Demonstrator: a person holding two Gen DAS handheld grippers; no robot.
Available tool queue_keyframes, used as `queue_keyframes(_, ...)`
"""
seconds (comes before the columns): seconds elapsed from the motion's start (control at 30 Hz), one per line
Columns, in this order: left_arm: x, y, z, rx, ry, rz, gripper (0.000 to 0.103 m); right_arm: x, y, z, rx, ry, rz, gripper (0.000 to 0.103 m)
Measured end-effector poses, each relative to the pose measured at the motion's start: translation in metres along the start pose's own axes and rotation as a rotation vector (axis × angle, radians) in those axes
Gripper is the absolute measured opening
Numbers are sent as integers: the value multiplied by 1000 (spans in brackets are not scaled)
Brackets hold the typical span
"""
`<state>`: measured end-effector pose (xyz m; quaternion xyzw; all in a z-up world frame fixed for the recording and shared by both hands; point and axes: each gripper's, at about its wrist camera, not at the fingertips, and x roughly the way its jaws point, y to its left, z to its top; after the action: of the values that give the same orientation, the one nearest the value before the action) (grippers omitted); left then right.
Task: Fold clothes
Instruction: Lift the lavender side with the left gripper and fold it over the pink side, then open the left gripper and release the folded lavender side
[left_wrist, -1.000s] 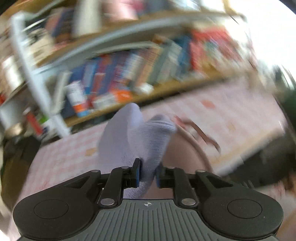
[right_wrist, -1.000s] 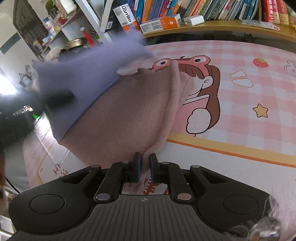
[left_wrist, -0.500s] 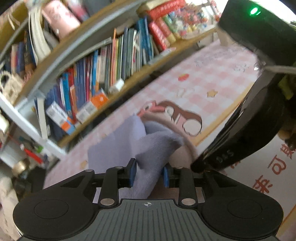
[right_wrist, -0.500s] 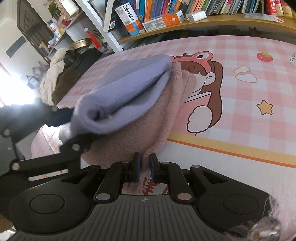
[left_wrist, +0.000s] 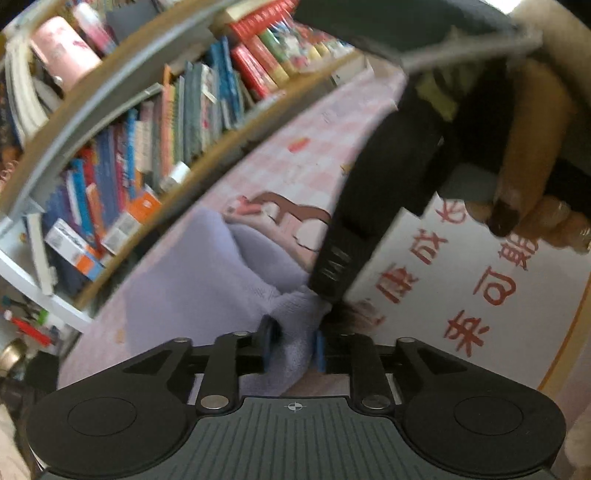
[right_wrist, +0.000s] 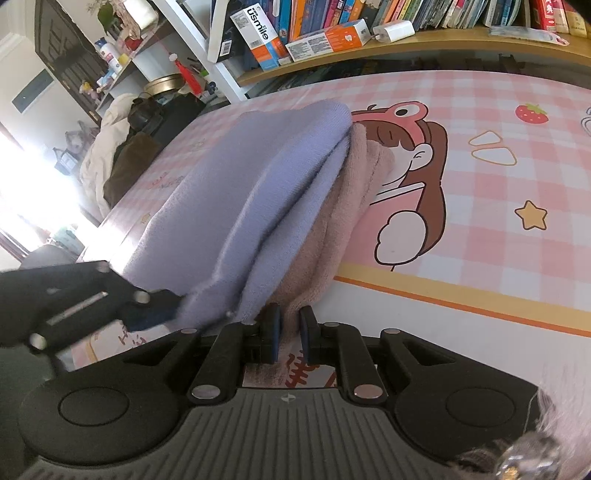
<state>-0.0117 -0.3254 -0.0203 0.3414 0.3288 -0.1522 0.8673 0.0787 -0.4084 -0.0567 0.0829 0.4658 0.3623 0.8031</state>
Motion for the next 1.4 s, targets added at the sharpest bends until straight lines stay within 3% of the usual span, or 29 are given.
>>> queue_keyframes(0.17, 0, 0, -6, -4, 4, -20, 23, -16, 0, 2, 4, -33, -51, 23)
queue_keyframes(0.37, -16, 14, -11, -94, 10, -62, 37, -51, -1, 9, 50, -162, -43, 33)
queue_keyframes(0.53, -44, 54, -32, -328, -22, -38, 43, -51, 14, 18, 51, -174, 22, 36)
queue_keyframes(0.63, -62, 84, -52, -494, -64, 16, 44, -43, 23, 22, 63, -174, 48, 36)
queue_keyframes(0.73, -72, 112, -74, -670, -108, 89, 54, -33, 30, 27, 93, -149, 57, 36)
queue_keyframes(0.83, -68, 131, -89, -804, -124, 117, 50, -15, 32, 32, 134, -122, 32, 36)
queue_keyframes(0.9, -58, 136, -91, -811, -122, 98, 42, -5, 29, 31, 188, -115, -8, 36)
queue_keyframes(1.03, -34, 136, -85, -770, -117, -16, 19, 3, 28, 29, 235, -123, -42, 29)
queue_keyframes(1.07, -29, 136, -85, -767, -111, -41, 19, 2, 30, 29, 227, -122, -37, 12)
queue_keyframes(1.23, 0, 133, -94, -747, -25, -151, 19, -35, 59, 25, 166, -246, 6, 10)
queue_keyframes(1.37, 6, 135, -101, -744, -26, -207, 19, -22, 54, 0, 229, -201, -148, 9)
queue_keyframes(1.4, 6, 136, -102, -735, -29, -216, 21, -16, 48, -3, 257, -202, -152, 9)
